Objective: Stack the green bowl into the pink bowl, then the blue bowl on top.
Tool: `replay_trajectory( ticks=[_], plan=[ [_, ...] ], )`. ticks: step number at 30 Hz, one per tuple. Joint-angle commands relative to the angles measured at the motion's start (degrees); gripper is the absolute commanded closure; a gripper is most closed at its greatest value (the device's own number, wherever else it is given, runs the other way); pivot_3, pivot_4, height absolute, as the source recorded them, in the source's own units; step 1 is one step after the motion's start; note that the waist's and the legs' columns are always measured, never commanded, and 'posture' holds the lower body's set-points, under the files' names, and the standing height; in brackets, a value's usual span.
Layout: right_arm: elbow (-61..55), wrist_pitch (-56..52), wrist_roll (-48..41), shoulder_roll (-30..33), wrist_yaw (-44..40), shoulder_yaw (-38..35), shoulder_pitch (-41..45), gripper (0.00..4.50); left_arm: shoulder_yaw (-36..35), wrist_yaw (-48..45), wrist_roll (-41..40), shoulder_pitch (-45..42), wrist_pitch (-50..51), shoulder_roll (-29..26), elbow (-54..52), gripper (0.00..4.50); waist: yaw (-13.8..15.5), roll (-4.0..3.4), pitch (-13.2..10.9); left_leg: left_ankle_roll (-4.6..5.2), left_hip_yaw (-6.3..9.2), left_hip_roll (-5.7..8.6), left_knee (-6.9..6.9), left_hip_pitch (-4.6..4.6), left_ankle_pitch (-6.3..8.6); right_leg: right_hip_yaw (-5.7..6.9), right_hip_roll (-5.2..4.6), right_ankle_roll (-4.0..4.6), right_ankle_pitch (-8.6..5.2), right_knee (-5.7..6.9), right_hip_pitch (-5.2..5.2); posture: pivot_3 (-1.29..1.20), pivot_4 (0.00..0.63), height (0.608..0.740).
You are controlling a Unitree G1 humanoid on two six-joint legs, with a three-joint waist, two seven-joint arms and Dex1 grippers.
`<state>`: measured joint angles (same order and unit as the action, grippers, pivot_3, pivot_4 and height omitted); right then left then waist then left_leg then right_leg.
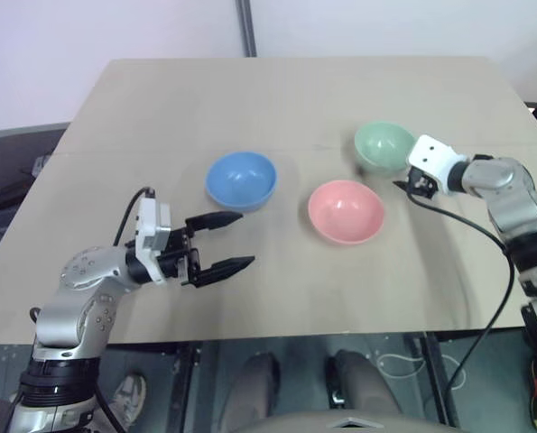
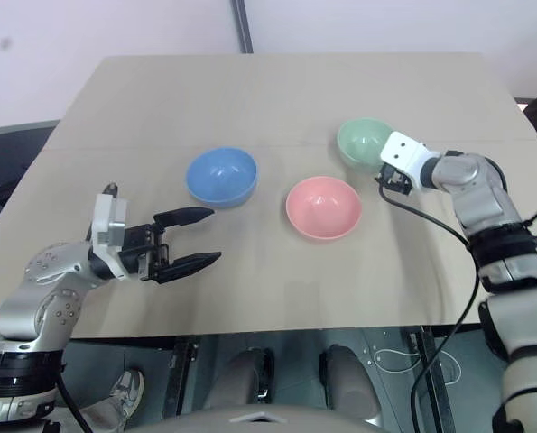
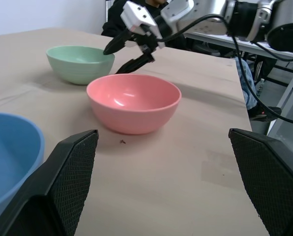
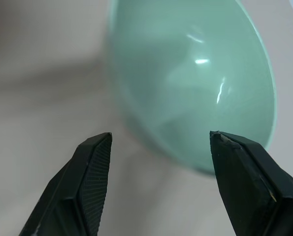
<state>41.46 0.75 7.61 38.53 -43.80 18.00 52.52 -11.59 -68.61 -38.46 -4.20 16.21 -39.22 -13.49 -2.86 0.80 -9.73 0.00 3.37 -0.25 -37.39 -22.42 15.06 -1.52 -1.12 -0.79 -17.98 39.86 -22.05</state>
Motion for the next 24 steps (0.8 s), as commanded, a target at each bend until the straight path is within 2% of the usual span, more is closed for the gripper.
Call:
replay_trajectory(
  ticks=[1,2,3,4,6,8,10,13,17,20,22,24],
  plan=[
    [7.4,6.1,2.5,-1.7,0.6,-0.3,4.2,1.88,-2.2,1.2,-1.2,1.5,0.1,-0.6,-3.5,0.0,0.3,0.0,0.0,0.0,0.01,0.0,-0.03,-0.03,0.0,0.01,-0.01,0.0,0.0,0.0,-0.01,0.0,0.15,0.74],
    [8.8,7.2,3.0,-2.1,0.7,-0.4,4.8,2.33,-2.3,1.5,-1.2,1.8,0.2,-0.5,-3.9,0.0,0.4,0.0,0.0,0.0,0.02,0.01,-0.04,-0.05,0.0,0.01,-0.01,0.0,0.0,0.0,-0.02,0.0,0.15,0.74],
    [9.7,8.2,3.4,-2.4,0.5,-0.4,5.3,2.52,-2.5,1.7,-1.4,2.2,0.2,-0.6,-4.2,0.0,0.5,0.0,0.0,0.0,0.01,0.02,-0.05,-0.06,0.0,0.01,-0.03,0.0,0.01,0.0,-0.02,0.0,0.15,0.74],
    [10.2,9.0,3.9,-2.5,0.3,-0.4,5.5,3.13,-2.7,1.8,-1.4,2.4,0.2,-0.6,-4.4,0.0,0.5,0.0,0.0,0.0,0.03,0.02,-0.07,-0.07,0.0,0.03,-0.03,0.01,0.01,0.0,-0.02,0.0,0.15,0.74],
    [10.3,10.4,4.7,-2.5,-0.2,-0.6,5.7,4.0,-2.8,2.0,-1.5,2.6,0.3,-0.6,-4.6,0.0,0.8,-0.01,0.0,0.0,0.06,0.03,-0.08,-0.08,0.0,0.05,-0.04,0.01,0.01,0.01,-0.02,0.0,0.15,0.74],
    [8.8,11.3,5.2,-2.0,-0.4,-1.0,5.3,4.31,-2.7,2.1,-1.4,2.5,0.3,-0.4,-4.5,0.0,0.7,-0.02,0.0,0.0,0.09,0.04,-0.1,-0.09,0.0,0.07,-0.05,0.01,0.01,0.01,-0.03,0.0,0.15,0.74],
    [3.8,11.8,5.7,-0.5,-1.0,-1.5,4.1,4.31,-2.2,2.5,-1.3,2.1,0.3,-0.1,-4.4,0.0,0.7,-0.06,0.0,0.0,0.07,0.04,-0.1,-0.09,0.0,0.06,-0.05,0.01,0.01,0.02,-0.03,0.0,0.15,0.74],
    [-9.6,7.7,3.1,2.0,-4.5,-4.1,1.0,4.31,-1.6,2.7,-1.2,1.5,0.3,0.3,-4.0,0.0,0.7,-0.1,-0.1,0.0,0.08,0.04,-0.09,-0.22,0.0,0.06,-0.05,0.01,0.02,0.05,-0.17,0.0,0.15,0.74],
    [-41.4,-10.6,-7.7,6.5,-13.8,-8.8,-8.0,4.31,-1.1,3.1,-1.0,0.1,0.6,0.9,-2.4,0.0,1.0,-0.11,-0.1,0.0,0.15,0.02,-0.07,-0.47,0.0,0.12,-0.04,0.01,0.02,0.07,-0.36,0.0,0.15,0.74],
    [-63.9,-26.3,-15.3,10.3,-16.7,-10.9,-16.6,4.31,-0.9,5.2,1.2,-2.1,-0.5,1.8,0.8,0.0,1.5,-0.11,-0.1,0.0,0.23,0.01,-0.05,-0.57,0.01,0.19,-0.04,0.02,0.02,0.06,-0.44,0.0,0.15,0.74],
    [-74.3,-34.7,-18.7,11.5,-15.9,-11.1,-21.7,4.31,-0.4,8.0,3.5,-4.2,-0.8,2.6,3.3,0.0,2.1,-0.09,-0.1,0.01,0.24,0.02,-0.1,-0.54,0.01,0.2,-0.04,0.01,0.02,0.07,-0.41,0.0,0.15,0.74],
    [-77.8,-39.0,-19.4,11.3,-14.0,-10.7,-23.9,4.31,0.4,8.9,5.5,-5.8,-2.1,3.0,5.0,0.0,2.1,-0.1,-0.1,0.01,0.29,0.02,-0.22,-0.5,0.01,0.25,-0.04,0.04,0.04,0.1,-0.32,0.0,0.15,0.74]
  ],
)
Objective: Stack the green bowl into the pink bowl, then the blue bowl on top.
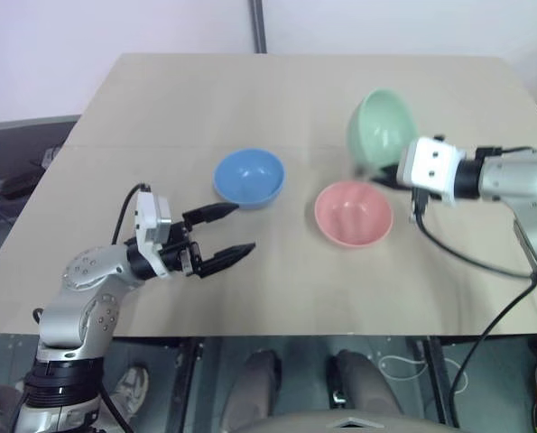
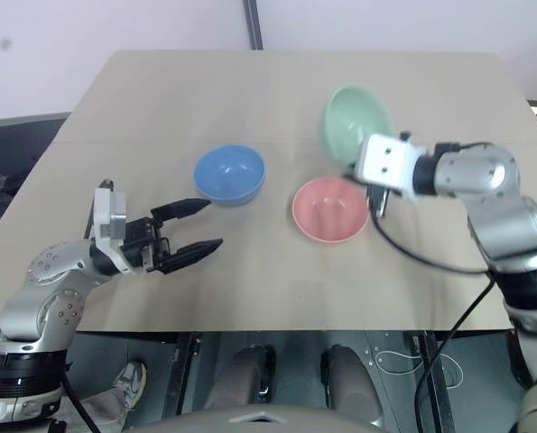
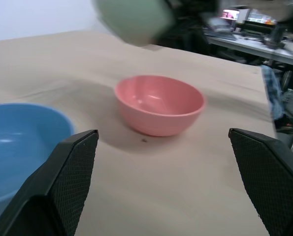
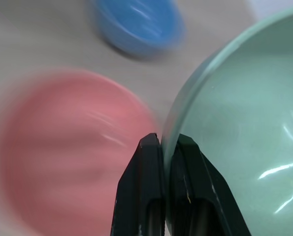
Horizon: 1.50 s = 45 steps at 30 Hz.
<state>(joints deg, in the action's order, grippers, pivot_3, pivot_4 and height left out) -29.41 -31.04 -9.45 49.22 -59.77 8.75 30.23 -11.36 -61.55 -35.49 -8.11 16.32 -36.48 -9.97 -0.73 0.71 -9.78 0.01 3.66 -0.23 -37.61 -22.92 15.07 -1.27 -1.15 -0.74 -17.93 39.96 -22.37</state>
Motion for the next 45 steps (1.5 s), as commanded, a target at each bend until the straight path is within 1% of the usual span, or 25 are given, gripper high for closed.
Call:
replay_trajectory(
  ticks=[1,4,7,8,9,10,12,13,16,17,20,21,24,25,26,29,33,34,35,37,39,41,42,45],
  plan=[
    [-6.8,-7.8,-1.3,0.5,3.0,-0.6,-2.1,4.01,0.6,1.8,3.4,-2.5,-2.9,0.3,2.0,0.0,-0.1,-0.02,0.0,0.0,0.01,0.0,-0.14,0.03,0.0,0.02,0.01,0.0,0.03,0.02,0.06,0.0,0.15,0.74],
    [-3.9,-6.6,2.1,0.3,5.3,1.9,-3.3,2.83,1.8,1.6,5.1,-3.9,-4.1,0.4,3.3,0.0,0.0,-0.02,0.0,0.01,0.0,0.0,-0.35,0.17,0.0,0.02,0.03,-0.1,0.21,0.0,0.26,0.0,0.15,0.74],
    [-0.6,-4.1,7.3,-0.1,9.5,3.3,-2.8,1.45,2.5,1.8,7.1,-5.2,-5.4,0.2,4.3,0.0,0.0,-0.02,0.0,0.01,0.06,-0.01,-0.62,0.24,0.0,0.1,0.07,-0.12,0.23,0.0,0.44,0.0,0.15,0.74],
    [-1.2,-5.0,6.7,-0.4,9.9,2.6,-2.5,1.1,2.8,2.3,7.7,-5.6,-5.5,0.1,4.4,0.0,0.0,-0.02,0.0,0.01,0.06,-0.01,-0.64,0.24,0.0,0.09,0.08,-0.14,0.24,0.0,0.45,0.0,0.15,0.74],
    [-2.5,-6.4,5.5,-1.1,10.4,1.0,-2.5,0.64,3.2,3.8,9.3,-6.1,-5.8,0.1,4.5,0.0,0.0,-0.02,0.0,0.01,0.06,-0.01,-0.66,0.22,0.0,0.09,0.08,-0.16,0.25,0.0,0.44,0.0,0.15,0.74],
    [-4.0,-8.4,3.4,-1.8,10.5,-1.0,-2.5,0.64,3.7,5.6,11.1,-6.6,-5.9,0.1,4.6,0.0,0.0,-0.01,0.0,0.01,0.06,-0.01,-0.66,0.21,0.0,0.09,0.08,-0.17,0.26,0.0,0.44,0.0,0.15,0.74],
    [-7.8,-12.8,-2.3,-3.6,10.0,-5.7,-3.2,0.64,5.1,12.3,19.0,-7.7,-8.4,0.3,4.9,0.0,0.0,-0.02,0.0,0.01,0.11,-0.01,-0.65,0.18,0.0,0.11,0.1,-0.17,0.26,0.0,0.43,0.0,0.15,0.74],
    [-9.4,-14.7,-4.8,-4.5,10.1,-7.7,-3.7,0.64,5.9,14.1,21.5,-8.2,-8.3,0.1,5.0,0.0,0.1,-0.02,0.0,0.0,0.13,-0.01,-0.64,0.17,0.0,0.12,0.1,-0.18,0.27,0.0,0.43,0.0,0.15,0.74],
    [-15.4,-19.4,-11.3,-6.6,11.1,-15.0,-7.8,0.64,8.9,14.1,24.2,-11.2,-5.9,-1.4,4.2,0.0,0.2,-0.01,0.0,0.02,0.21,0.02,-0.59,0.03,0.01,0.19,0.08,-0.17,0.26,-0.11,0.43,0.0,0.15,0.74],
    [-17.2,-20.7,-12.6,-7.1,11.9,-16.9,-9.7,0.64,11.4,14.4,27.9,-12.8,-4.8,-2.8,4.2,0.0,0.4,0.02,0.0,0.03,0.22,0.02,-0.59,0.02,0.01,0.2,0.08,-0.17,0.26,-0.12,0.43,0.0,0.15,0.74],
    [-21.5,-21.2,-12.9,-7.8,15.1,-19.4,-16.8,0.64,19.3,13.7,38.8,-18.2,-6.4,-6.4,6.9,0.0,0.8,0.04,-0.1,0.06,0.31,0.13,-0.63,-0.04,0.03,0.3,0.04,-0.18,0.26,-0.13,0.44,0.0,0.15,0.74],
    [-22.1,-21.2,-13.0,-7.9,16.0,-19.4,-17.7,0.64,20.7,13.7,40.8,-19.2,-7.1,-7.0,7.8,0.0,0.9,0.04,-0.1,0.06,0.29,0.14,-0.62,-0.02,0.03,0.29,0.05,-0.18,0.26,-0.1,0.45,0.0,0.15,0.74],
    [-23.8,-21.5,-13.1,-9.1,19.5,-19.5,-20.8,0.64,25.1,12.4,45.3,-22.8,-13.6,-7.8,11.7,0.0,0.3,0.01,-0.1,0.07,0.12,0.13,-0.63,0.17,0.03,0.19,0.14,-0.2,0.27,-0.03,0.51,0.0,0.15,0.74],
    [-24.2,-21.3,-12.9,-9.1,20.3,-19.4,-21.8,0.58,26.3,11.6,46.4,-23.8,-15.5,-8.0,13.0,0.57,0.1,0.01,-0.1,0.07,0.09,0.11,-0.63,0.19,0.03,0.19,0.14,-0.21,0.28,-0.02,0.51,0.0,0.15,0.74],
    [-24.6,-21.3,-12.9,-9.2,21.1,-19.3,-22.4,0.58,27.3,11.5,47.9,-24.7,-17.6,-8.2,14.5,0.79,-0.1,0.02,-0.1,0.07,0.09,0.1,-0.63,0.19,0.03,0.19,0.16,-0.21,0.28,-0.02,0.5,0.0,0.15,0.74],
    [-25.5,-21.7,-13.4,-9.5,23.4,-19.3,-23.3,0.58,28.9,11.3,50.1,-26.5,-22.0,-8.1,18.5,2.41,-0.3,0.02,-0.1,0.07,0.09,0.05,-0.63,0.19,0.03,0.18,0.2,-0.21,0.28,0.01,0.48,0.0,0.15,0.74],
    [-26.3,-21.7,-13.5,-9.4,25.6,-19.8,-24.7,0.58,29.4,11.3,50.5,-28.6,-26.4,-6.7,21.2,4.31,0.0,0.03,-0.1,0.07,0.17,0.06,-0.63,0.12,0.03,0.19,0.2,-0.21,0.28,-0.03,0.48,0.0,0.15,0.74],
    [-26.5,-21.7,-13.6,-9.3,26.1,-19.9,-25.1,0.58,29.1,10.6,49.3,-29.1,-28.1,-6.4,21.1,4.41,0.0,0.03,-0.1,0.07,0.16,0.08,-0.64,0.09,0.03,0.19,0.21,-0.22,0.28,-0.05,0.48,0.0,0.15,0.74],
    [-26.7,-21.8,-13.6,-9.3,26.6,-20.0,-25.4,0.58,28.6,9.5,47.9,-29.5,-28.5,-6.0,20.6,4.41,0.0,0.04,-0.1,0.07,0.16,0.09,-0.64,0.08,0.03,0.19,0.2,-0.22,0.28,-0.05,0.48,0.0,0.15,0.74],
    [-27.0,-21.8,-13.6,-9.3,27.6,-20.3,-26.1,0.58,27.2,6.3,43.4,-30.8,-26.6,-4.9,18.5,4.41,0.2,0.05,-0.1,0.07,0.15,0.13,-0.66,0.04,0.03,0.19,0.18,-0.22,0.28,-0.08,0.48,0.0,0.15,0.74],
    [-27.2,-21.8,-13.6,-9.3,28.6,-20.8,-26.9,0.58,26.5,4.8,40.8,-33.4,-26.9,-3.6,16.6,4.41,0.3,0.09,-0.1,0.07,0.18,0.15,-0.7,0.0,0.03,0.23,0.17,-0.23,0.28,-0.08,0.49,0.0,0.15,0.74],
    [-27.6,-21.9,-13.5,-9.3,29.4,-21.5,-27.9,0.58,26.1,2.6,36.8,-36.4,-23.7,-1.4,14.0,4.41,0.4,0.1,-0.1,0.07,0.2,0.16,-0.73,-0.02,0.03,0.25,0.18,-0.24,0.28,-0.07,0.49,0.0,0.15,0.74],
    [-27.8,-21.9,-13.5,-9.2,29.8,-21.9,-28.5,0.58,26.2,1.3,34.9,-37.6,-22.6,-0.3,12.9,4.41,0.4,0.11,-0.1,0.07,0.21,0.16,-0.75,-0.02,0.03,0.26,0.21,-0.24,0.29,-0.07,0.5,0.0,0.15,0.74],
    [-29.4,-22.5,-13.3,-9.5,31.1,-24.3,-31.4,0.58,28.2,-3.7,31.6,-40.3,-24.5,2.3,12.2,4.41,0.1,0.1,-0.1,0.07,0.19,0.16,-0.73,0.02,0.03,0.23,0.24,-0.25,0.29,-0.06,0.52,0.0,0.15,0.74]
  ],
)
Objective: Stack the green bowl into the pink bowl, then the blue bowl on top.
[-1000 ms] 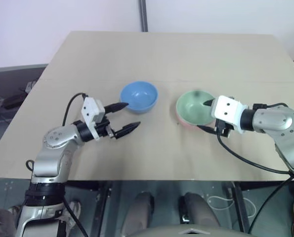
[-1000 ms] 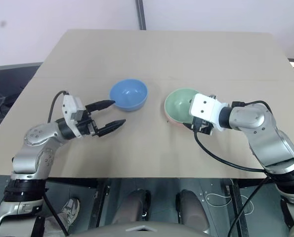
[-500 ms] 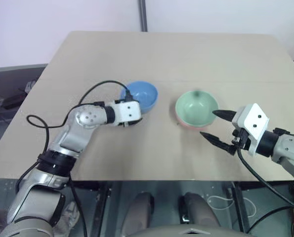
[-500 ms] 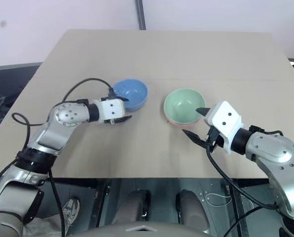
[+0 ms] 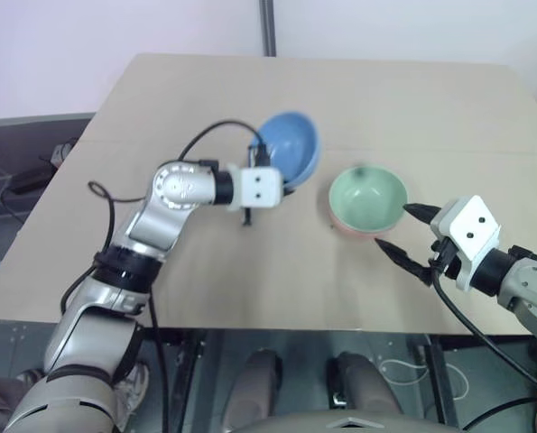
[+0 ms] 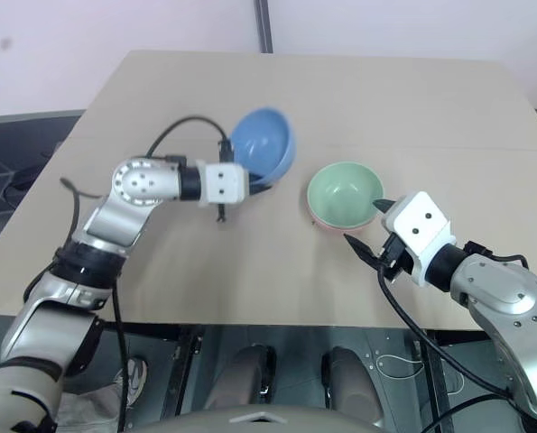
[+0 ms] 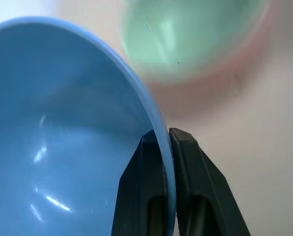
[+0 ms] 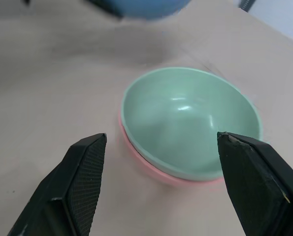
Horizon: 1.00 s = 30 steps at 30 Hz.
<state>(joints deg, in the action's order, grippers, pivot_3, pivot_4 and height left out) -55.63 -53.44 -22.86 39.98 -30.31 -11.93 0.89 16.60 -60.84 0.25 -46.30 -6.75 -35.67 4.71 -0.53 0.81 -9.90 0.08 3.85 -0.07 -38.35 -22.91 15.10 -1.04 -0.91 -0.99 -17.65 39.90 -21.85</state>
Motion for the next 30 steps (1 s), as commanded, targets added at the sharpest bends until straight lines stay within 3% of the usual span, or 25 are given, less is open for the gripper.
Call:
replay_trajectory(
  ticks=[1,3,5,6,12,19,21,27,28,30],
  plan=[
    [-3.8,-0.2,-0.2,-0.3,2.1,-4.9,-3.4,0.58,1.0,-6.2,-4.9,-2.9,-2.2,2.6,-1.6,4.41,-0.1,-0.03,0.0,0.0,-0.02,0.0,0.02,0.02,0.0,-0.01,0.02,0.0,0.0,0.0,0.0,0.0,0.15,0.74],
    [-4.4,0.5,-1.1,0.1,3.1,-7.2,-6.4,0.58,2.4,-9.1,-5.7,-4.0,-3.8,4.6,0.8,4.41,-0.3,-0.04,0.0,0.0,-0.09,-0.01,0.04,0.08,0.0,-0.03,0.08,0.0,0.0,0.01,0.0,0.0,0.15,0.74],
    [-4.4,2.6,-2.0,1.2,3.9,-9.5,-10.3,0.58,3.4,-11.4,-6.7,-4.9,-3.5,6.6,2.8,3.59,-0.4,-0.03,0.0,0.0,-0.12,-0.02,0.03,0.12,0.0,-0.06,0.13,0.0,0.0,0.04,0.01,0.0,0.15,0.74],
    [-4.4,3.5,-2.8,1.5,4.3,-10.5,-11.8,0.58,3.9,-12.4,-6.6,-5.2,-4.3,7.3,3.8,3.44,-0.3,-0.03,0.0,0.0,-0.11,-0.03,0.03,0.11,0.0,-0.07,0.16,0.0,0.0,0.04,0.01,0.0,0.15,0.74],
    [-4.4,9.1,-6.6,3.5,9.0,-12.9,-18.9,0.58,4.7,-12.4,-3.8,-6.5,-11.8,11.1,11.1,0.69,-0.3,-0.01,0.0,0.02,-0.12,-0.06,-0.03,0.16,-0.01,-0.15,0.25,-0.02,0.01,0.07,0.06,0.0,0.15,0.74],
    [-4.1,10.7,-7.4,3.8,8.4,-12.1,-21.0,0.58,-7.0,-8.9,-17.2,2.1,14.5,4.5,-1.1,0.69,-1.2,-0.04,0.0,0.01,-0.1,-0.17,0.01,0.19,-0.01,-0.22,0.3,-0.03,0.01,0.08,0.04,0.0,0.15,0.74],
    [-2.2,11.1,-8.5,3.1,7.5,-12.2,-19.1,0.08,-9.4,-11.1,-21.7,4.8,23.9,0.4,-4.1,0.15,-1.5,-0.02,0.0,0.01,-0.11,-0.17,0.0,0.21,-0.01,-0.22,0.28,-0.03,0.01,0.08,0.06,0.0,0.15,0.74],
    [3.2,14.5,-7.0,3.3,2.9,-12.3,-17.8,0.0,-18.8,-2.8,-26.0,17.3,30.5,-2.2,-11.5,0.02,-1.0,-0.03,0.0,0.01,-0.09,-0.17,-0.02,0.21,-0.01,-0.21,0.13,-0.04,0.01,0.03,0.1,0.0,0.15,0.74],
    [3.7,14.8,-7.1,3.3,1.9,-12.8,-18.3,0.0,-20.7,-1.5,-25.2,19.9,25.4,-1.0,-11.7,0.02,-0.9,-0.03,0.0,0.01,-0.09,-0.16,-0.02,0.21,-0.01,-0.2,-0.04,-0.03,0.01,0.04,0.1,0.0,0.15,0.74],
    [3.6,15.5,-8.0,3.6,-0.9,-14.3,-20.3,0.0,-22.9,-2.1,-25.7,25.0,26.2,-3.2,-13.1,0.02,-0.3,-0.03,0.0,0.01,-0.11,-0.16,-0.01,0.21,-0.01,-0.22,-0.07,-0.03,0.01,0.0,0.09,0.0,0.15,0.74]
  ],
)
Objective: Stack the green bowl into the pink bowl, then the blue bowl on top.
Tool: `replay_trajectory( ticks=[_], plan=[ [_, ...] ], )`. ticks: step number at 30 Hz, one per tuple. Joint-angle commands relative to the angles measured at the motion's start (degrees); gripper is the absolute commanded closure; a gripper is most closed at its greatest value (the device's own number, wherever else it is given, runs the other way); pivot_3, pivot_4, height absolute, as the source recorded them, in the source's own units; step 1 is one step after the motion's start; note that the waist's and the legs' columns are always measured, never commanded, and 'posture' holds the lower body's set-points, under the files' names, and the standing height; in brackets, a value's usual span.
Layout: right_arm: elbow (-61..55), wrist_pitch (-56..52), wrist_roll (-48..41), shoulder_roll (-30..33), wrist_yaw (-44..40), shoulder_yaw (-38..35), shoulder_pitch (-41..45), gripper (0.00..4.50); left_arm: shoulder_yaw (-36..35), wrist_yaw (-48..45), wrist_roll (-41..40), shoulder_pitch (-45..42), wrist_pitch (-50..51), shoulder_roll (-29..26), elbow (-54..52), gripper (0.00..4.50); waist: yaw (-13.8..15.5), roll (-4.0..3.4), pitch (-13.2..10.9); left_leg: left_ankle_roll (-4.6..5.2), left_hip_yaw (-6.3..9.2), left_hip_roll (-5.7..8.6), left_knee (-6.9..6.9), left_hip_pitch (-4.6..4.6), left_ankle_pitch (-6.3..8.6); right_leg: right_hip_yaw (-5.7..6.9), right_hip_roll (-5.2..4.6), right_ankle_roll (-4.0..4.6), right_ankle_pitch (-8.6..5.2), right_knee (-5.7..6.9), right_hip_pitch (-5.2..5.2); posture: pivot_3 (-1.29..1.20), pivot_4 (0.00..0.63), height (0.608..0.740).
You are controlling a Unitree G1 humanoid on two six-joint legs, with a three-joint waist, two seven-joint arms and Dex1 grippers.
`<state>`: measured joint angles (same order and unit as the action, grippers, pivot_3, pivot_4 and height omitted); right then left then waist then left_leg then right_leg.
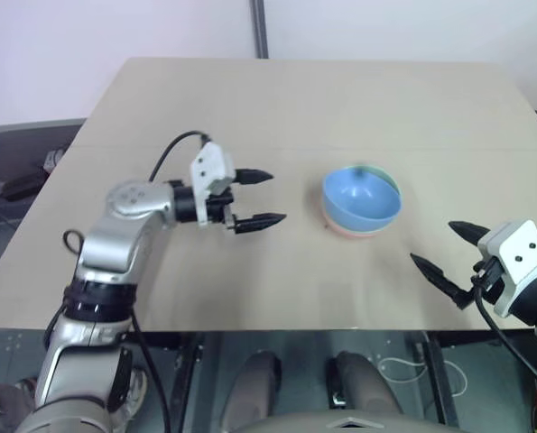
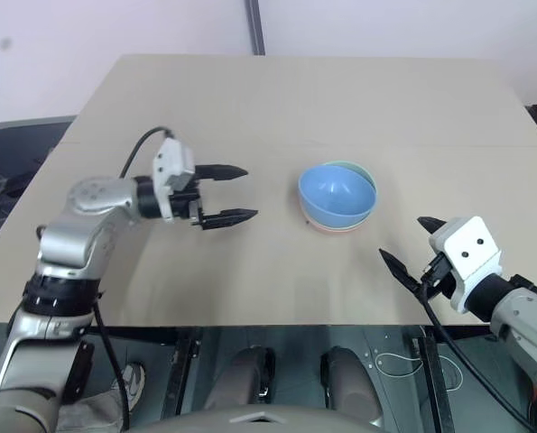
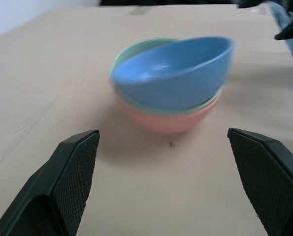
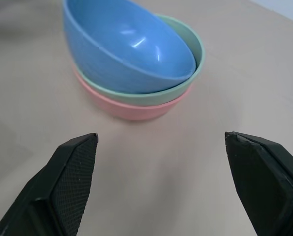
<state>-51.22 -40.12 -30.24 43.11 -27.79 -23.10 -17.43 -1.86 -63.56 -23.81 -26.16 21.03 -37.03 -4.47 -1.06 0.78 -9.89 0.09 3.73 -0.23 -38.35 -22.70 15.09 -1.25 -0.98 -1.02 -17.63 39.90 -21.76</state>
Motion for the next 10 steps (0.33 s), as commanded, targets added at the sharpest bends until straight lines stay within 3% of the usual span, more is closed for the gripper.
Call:
replay_trajectory(
  ticks=[1,3,5,10],
  plan=[
    [-0.7,2.5,-1.1,0.4,-4.6,-4.4,-3.1,0.0,-5.4,0.1,-2.0,6.9,-1.0,-3.2,-4.6,0.02,0.3,0.0,0.0,0.0,0.01,0.0,0.02,-0.01,0.0,0.0,-0.01,0.0,0.0,-0.01,-0.01,0.0,0.15,0.74],
    [-0.5,2.6,-2.8,0.1,-6.9,-7.0,-5.0,0.0,-7.5,-1.9,-3.8,10.4,-1.1,-5.0,-5.1,0.02,0.4,0.0,0.0,0.0,0.03,-0.01,0.05,-0.02,0.0,0.03,0.0,0.01,0.0,-0.02,-0.02,0.0,0.15,0.74],
    [0.5,3.4,-4.5,-0.2,-10.5,-11.0,-8.1,0.0,-12.0,-4.7,-10.5,13.6,3.2,-6.6,-5.2,0.02,0.5,0.0,0.0,0.0,0.04,-0.01,0.04,-0.01,0.0,0.05,-0.02,0.01,0.0,-0.01,0.0,0.0,0.15,0.74],
    [2.8,5.0,-6.0,-0.1,-15.4,-16.2,-11.8,0.0,-12.2,-7.2,-9.7,17.3,0.4,-8.8,-5.6,0.02,0.8,-0.01,0.0,0.0,0.01,-0.01,0.03,0.14,0.0,0.05,-0.05,0.01,-0.01,-0.05,0.16,0.0,0.15,0.74]
  ],
)
